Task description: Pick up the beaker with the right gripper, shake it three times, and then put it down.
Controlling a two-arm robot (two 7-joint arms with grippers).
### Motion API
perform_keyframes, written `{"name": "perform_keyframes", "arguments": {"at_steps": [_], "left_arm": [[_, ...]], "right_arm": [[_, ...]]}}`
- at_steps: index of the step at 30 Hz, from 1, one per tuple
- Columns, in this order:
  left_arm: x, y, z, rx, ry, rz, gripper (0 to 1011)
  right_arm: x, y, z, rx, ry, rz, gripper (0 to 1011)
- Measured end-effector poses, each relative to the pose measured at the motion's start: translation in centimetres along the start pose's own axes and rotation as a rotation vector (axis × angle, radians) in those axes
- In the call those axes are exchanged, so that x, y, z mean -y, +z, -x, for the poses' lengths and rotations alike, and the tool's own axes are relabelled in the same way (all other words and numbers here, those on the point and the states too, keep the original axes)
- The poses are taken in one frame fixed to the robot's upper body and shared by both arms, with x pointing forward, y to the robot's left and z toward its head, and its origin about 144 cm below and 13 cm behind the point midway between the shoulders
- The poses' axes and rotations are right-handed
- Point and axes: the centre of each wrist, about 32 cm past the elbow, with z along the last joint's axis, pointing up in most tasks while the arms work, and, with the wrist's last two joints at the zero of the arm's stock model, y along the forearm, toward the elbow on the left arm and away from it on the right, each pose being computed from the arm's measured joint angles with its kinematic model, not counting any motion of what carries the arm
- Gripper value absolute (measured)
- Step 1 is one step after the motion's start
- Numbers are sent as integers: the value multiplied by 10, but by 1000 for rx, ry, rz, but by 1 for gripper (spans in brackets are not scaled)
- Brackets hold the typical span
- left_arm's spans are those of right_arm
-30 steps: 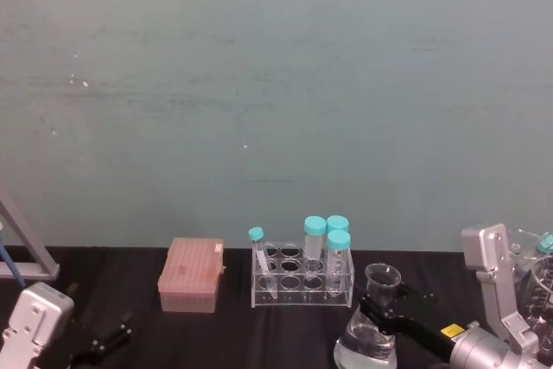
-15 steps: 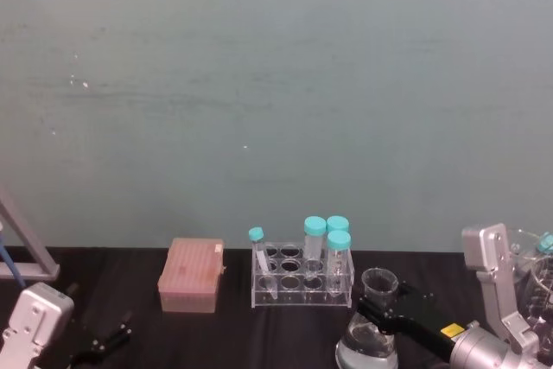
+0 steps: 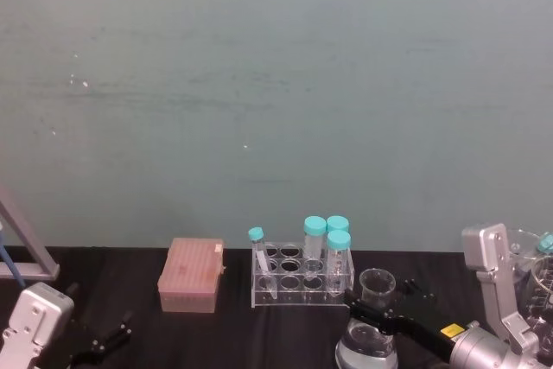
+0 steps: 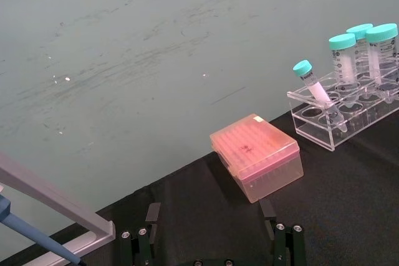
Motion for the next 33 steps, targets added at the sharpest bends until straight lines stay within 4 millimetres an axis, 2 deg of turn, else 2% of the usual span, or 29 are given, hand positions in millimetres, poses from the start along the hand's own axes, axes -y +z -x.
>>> {"name": "perform_keyframes", "arguments": {"at_steps": [14,24,30,33], "left_arm": [[0,0,0,0,0,0,1000],[0,0,0,0,0,0,1000],[0,0,0,0,0,0,1000],[0,0,0,0,0,0,1000]], "right_arm": [[2,1,0,11,31,-25,1000],[12,14,-1,20,75,-129,1000],[18,24,-1,45,-66,-237,1000],[20,25,-1,81,-226,-283,1000]]}}
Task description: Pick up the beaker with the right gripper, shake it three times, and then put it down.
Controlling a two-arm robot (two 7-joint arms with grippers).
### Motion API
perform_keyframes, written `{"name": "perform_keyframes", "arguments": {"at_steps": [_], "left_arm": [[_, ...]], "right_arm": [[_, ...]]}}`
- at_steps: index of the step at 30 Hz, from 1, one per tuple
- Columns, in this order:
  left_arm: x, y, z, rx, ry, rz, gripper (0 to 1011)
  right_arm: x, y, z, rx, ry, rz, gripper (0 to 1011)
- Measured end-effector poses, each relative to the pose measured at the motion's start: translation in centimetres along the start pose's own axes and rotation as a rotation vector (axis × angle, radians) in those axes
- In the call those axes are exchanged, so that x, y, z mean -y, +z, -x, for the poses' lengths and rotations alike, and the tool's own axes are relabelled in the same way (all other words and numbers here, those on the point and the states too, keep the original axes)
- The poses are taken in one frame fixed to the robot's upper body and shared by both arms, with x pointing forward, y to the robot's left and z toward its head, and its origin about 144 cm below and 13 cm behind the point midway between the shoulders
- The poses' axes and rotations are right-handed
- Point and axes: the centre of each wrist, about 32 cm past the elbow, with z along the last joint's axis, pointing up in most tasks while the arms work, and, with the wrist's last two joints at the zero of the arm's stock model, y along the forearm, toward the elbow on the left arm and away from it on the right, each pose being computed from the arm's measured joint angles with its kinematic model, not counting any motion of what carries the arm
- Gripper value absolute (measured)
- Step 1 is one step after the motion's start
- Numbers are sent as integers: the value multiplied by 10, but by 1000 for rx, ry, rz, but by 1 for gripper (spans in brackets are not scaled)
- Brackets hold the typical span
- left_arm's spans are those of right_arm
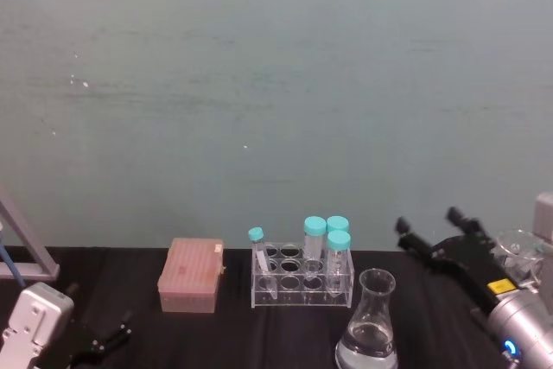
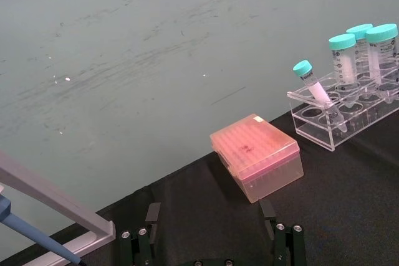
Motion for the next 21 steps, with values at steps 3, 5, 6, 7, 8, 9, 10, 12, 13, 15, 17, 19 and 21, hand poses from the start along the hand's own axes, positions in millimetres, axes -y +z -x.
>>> {"name": "perform_keyframes", "arguments": {"at_steps": [3,5,6,7,8,9,10,12,13,15,17,19,21], "left_arm": [[0,0,0,0,0,0,1000],[0,0,0,0,0,0,1000],[0,0,0,0,0,0,1000],[0,0,0,0,0,0,1000],[0,0,0,0,0,0,1000],[0,0,0,0,0,0,1000],[0,0,0,0,0,0,1000],[0,0,0,0,0,0,1000],[0,0,0,0,0,0,1000],[0,0,0,0,0,0,1000],[0,0,0,0,0,0,1000],[0,0,0,0,0,0,1000],[0,0,0,0,0,0,1000]], "right_arm": [[1,-2,-1,27,-91,3,1000],[3,-5,-3,35,-137,17,1000],[5,-9,-5,38,-172,40,1000],[7,-13,-6,37,-191,62,1000],[7,-13,-6,37,-191,62,1000],[9,-17,-7,33,-206,84,1000],[11,-20,-8,30,-213,95,1000],[13,-24,-9,24,-222,115,1000],[16,-29,-10,9,-230,142,1000],[17,-32,-10,0,-230,157,1000],[18,-34,-10,-10,-226,168,1000],[19,-36,-10,-18,-218,179,1000],[19,-37,-9,-23,-212,185,1000]]}}
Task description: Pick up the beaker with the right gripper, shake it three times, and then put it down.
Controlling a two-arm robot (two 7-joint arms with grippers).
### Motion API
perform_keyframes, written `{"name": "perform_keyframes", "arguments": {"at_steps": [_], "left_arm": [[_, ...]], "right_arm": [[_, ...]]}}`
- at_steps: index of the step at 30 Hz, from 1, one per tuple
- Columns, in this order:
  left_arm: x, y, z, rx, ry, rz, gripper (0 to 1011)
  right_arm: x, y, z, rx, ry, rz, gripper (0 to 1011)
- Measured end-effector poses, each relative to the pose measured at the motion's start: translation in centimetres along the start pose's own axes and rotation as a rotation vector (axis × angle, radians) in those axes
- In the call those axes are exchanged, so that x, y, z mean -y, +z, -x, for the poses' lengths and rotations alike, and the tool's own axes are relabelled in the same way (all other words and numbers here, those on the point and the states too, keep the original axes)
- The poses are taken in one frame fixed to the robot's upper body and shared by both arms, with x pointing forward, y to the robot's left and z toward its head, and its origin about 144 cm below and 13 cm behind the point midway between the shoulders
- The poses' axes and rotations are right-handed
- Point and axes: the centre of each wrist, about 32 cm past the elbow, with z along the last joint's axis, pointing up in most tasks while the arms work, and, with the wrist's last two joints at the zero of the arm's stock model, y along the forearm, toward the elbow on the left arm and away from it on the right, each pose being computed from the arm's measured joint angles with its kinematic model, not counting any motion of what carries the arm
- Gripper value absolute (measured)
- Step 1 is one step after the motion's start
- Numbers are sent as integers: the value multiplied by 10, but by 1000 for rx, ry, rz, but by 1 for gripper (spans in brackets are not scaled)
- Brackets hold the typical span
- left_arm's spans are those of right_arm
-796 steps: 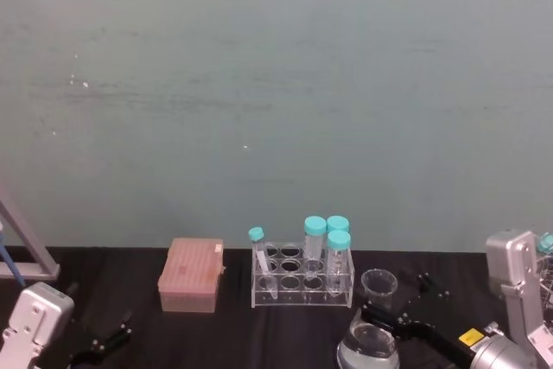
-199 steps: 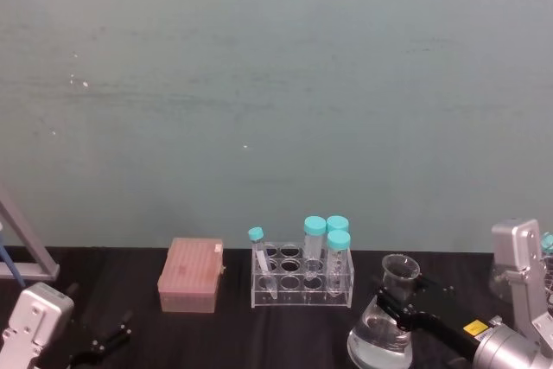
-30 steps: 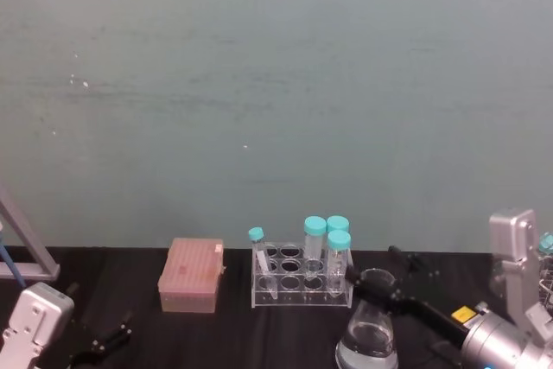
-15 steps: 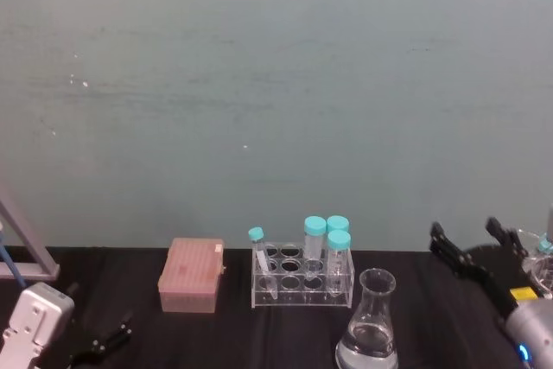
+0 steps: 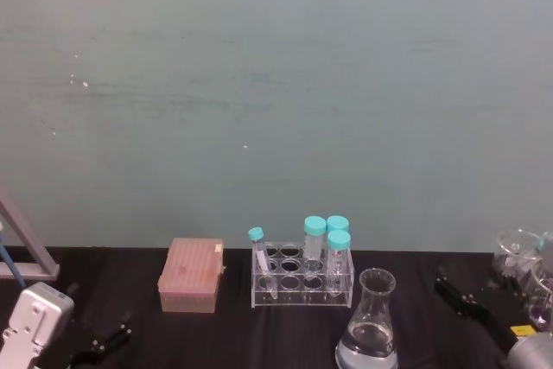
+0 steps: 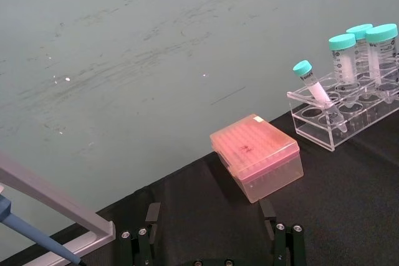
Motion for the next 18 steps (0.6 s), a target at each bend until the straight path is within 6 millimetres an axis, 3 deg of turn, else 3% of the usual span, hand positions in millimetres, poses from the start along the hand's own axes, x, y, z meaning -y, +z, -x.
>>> {"name": "perform_keyframes", "arguments": {"at_steps": [18], "left_arm": [[0,0,0,0,0,0,1000]], "right_arm": [[0,0,0,-1,4,1,1000]]}}
